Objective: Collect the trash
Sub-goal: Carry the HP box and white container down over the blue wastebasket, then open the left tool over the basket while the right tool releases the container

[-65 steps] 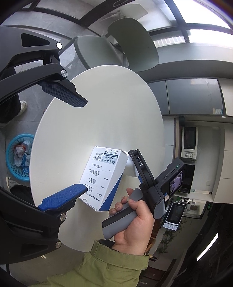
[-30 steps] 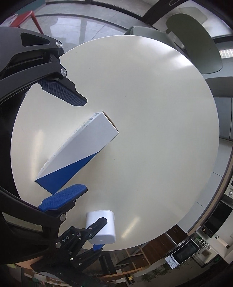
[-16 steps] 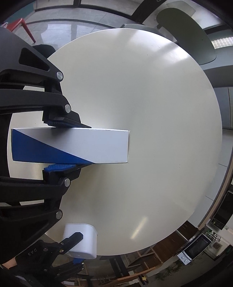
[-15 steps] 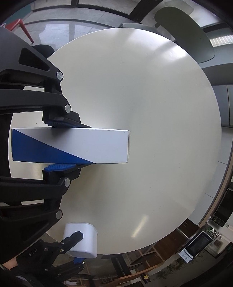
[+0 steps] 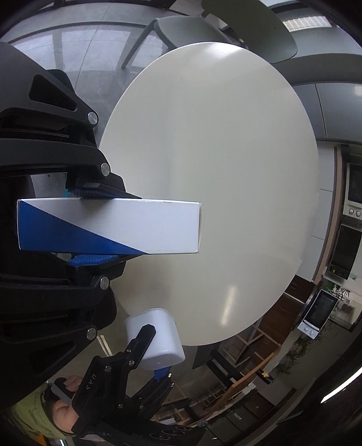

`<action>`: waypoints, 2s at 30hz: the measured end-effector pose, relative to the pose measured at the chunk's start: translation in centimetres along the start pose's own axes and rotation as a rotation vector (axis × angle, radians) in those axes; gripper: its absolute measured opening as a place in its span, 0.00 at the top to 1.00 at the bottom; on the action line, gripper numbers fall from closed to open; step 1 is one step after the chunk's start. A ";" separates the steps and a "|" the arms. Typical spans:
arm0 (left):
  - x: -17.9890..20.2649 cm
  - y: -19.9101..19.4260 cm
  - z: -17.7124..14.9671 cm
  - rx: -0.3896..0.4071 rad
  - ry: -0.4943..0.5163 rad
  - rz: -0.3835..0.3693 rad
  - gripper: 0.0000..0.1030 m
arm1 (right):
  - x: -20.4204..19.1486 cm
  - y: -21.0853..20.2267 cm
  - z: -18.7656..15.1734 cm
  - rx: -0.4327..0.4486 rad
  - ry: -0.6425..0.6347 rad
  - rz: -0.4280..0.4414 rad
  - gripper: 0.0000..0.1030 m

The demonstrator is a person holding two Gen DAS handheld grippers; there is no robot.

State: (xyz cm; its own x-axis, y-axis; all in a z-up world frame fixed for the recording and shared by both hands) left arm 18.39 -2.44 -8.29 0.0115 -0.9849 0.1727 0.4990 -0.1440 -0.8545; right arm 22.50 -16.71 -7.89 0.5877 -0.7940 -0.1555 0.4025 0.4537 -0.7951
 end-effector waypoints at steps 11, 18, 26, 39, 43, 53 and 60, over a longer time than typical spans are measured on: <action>0.8 0.7 -8.0 0.029 0.121 -0.006 0.71 | -4.9 -2.5 -7.8 -0.014 0.050 0.106 0.47; -1.3 7.1 -12.2 -0.054 0.132 0.052 0.71 | -5.1 2.5 -14.3 -0.155 0.143 0.144 0.47; -4.2 14.9 -15.4 -0.072 0.136 0.052 0.71 | -3.8 10.9 -17.6 -0.244 0.240 0.112 0.47; -6.5 23.6 -15.5 -0.164 0.035 0.044 0.71 | -1.3 20.2 -19.7 -0.329 0.384 0.097 0.47; -6.7 25.4 -15.2 -0.194 0.012 0.048 0.71 | -0.9 23.5 -20.2 -0.378 0.402 0.086 0.47; -6.9 27.4 -14.7 -0.225 0.021 0.048 0.68 | -0.1 27.9 -20.4 -0.416 0.467 0.117 0.42; -7.9 26.8 -14.6 -0.212 0.013 0.104 0.56 | 0.6 28.3 -20.6 -0.412 0.494 0.108 0.28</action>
State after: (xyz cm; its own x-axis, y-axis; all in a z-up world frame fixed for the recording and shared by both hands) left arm 19.05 0.12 -39.70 0.0411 -0.9965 0.0729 0.3022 -0.0572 -0.9515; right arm 19.75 -12.72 -42.57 0.1786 -0.8896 -0.4203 -0.0005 0.4271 -0.9042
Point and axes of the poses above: each gripper's, at about its wrist camera, not at the fingertips, and y roughly the way its jaws point, x to its right, z to its top, the point moved 7 cm from there along y, roughly the way its jaws point, and after that the axes turned 5 degrees about z, right-handed, at the moved point
